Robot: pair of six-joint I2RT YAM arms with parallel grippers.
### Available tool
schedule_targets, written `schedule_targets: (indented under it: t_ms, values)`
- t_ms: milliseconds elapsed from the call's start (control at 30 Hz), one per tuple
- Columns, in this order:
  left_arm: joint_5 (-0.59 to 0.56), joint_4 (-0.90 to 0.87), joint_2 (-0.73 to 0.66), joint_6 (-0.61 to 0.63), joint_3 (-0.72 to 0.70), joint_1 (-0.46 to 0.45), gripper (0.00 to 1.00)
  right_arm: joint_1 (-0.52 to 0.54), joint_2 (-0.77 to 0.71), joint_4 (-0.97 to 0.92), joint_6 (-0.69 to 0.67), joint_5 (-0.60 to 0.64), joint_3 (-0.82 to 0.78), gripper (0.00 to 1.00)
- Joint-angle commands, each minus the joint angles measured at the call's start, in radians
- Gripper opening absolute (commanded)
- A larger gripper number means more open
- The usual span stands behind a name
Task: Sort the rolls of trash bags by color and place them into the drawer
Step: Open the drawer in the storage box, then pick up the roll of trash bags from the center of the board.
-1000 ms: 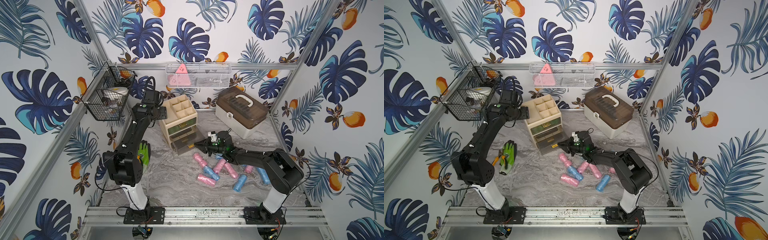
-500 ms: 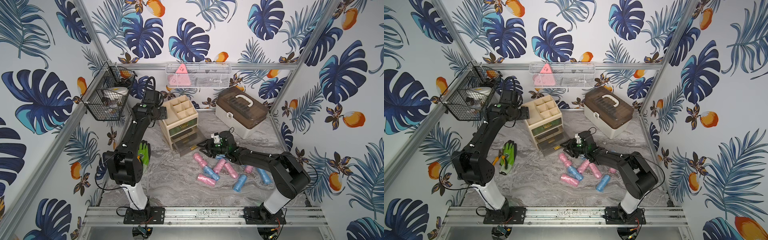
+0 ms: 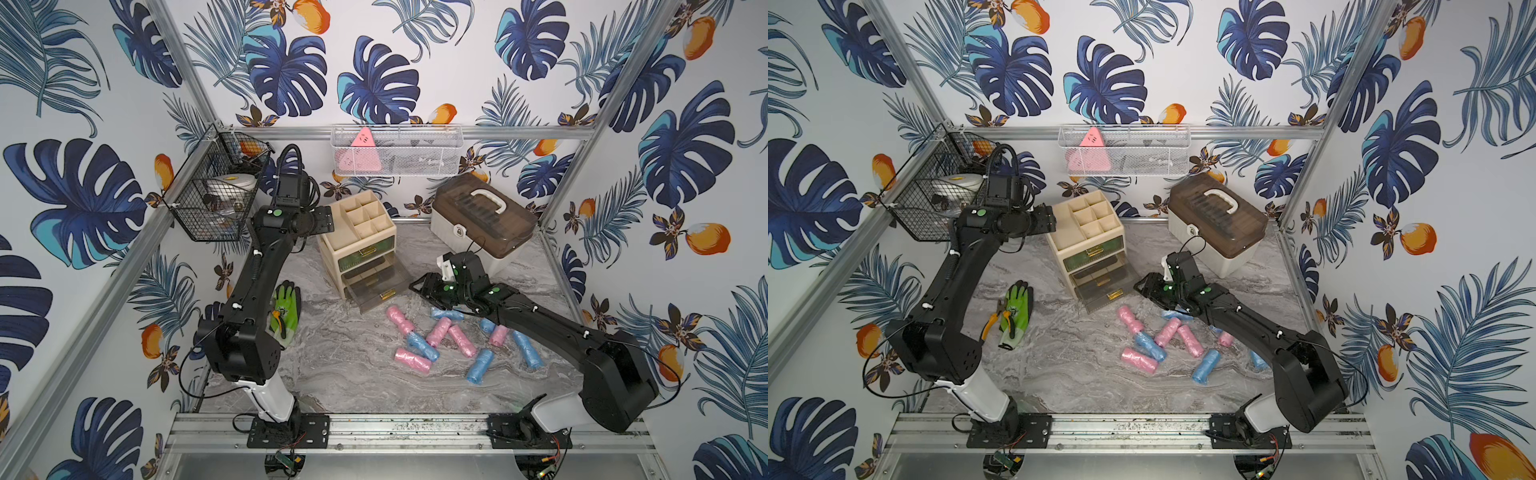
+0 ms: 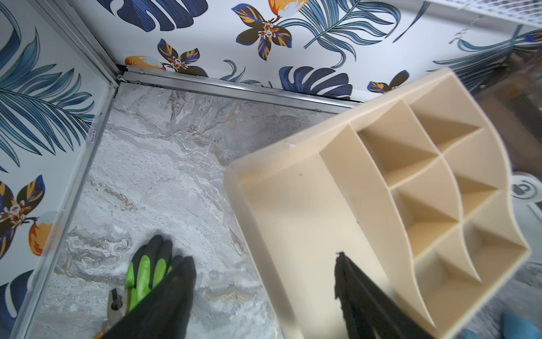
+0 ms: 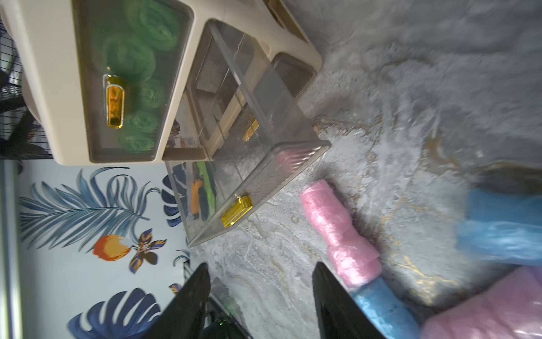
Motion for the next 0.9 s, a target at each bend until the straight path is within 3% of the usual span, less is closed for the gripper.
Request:
schedule_targets:
  t_ms: [0,400,633,867]
  values:
    - [0.089,-0.001,-0.074,-0.032,-0.083,0.001,0.79,0.001,-0.015,-0.284,-0.229,0.153,0.042,0.58]
    - [0.35,0.078,-0.408,-0.127,-0.552,0.0,0.79,-0.034,0.011,-0.53,-0.364,0.323,0.05,0.5]
    - [0.392,0.072,-0.526,-0.147,-0.648,0.0,0.8,-0.034,0.002,-0.602,-0.37,0.351,0.003,0.52]
    - [0.407,0.078,-0.556,-0.154,-0.685,0.0,0.81,-0.034,0.039,-0.628,-0.357,0.347,-0.051,0.59]
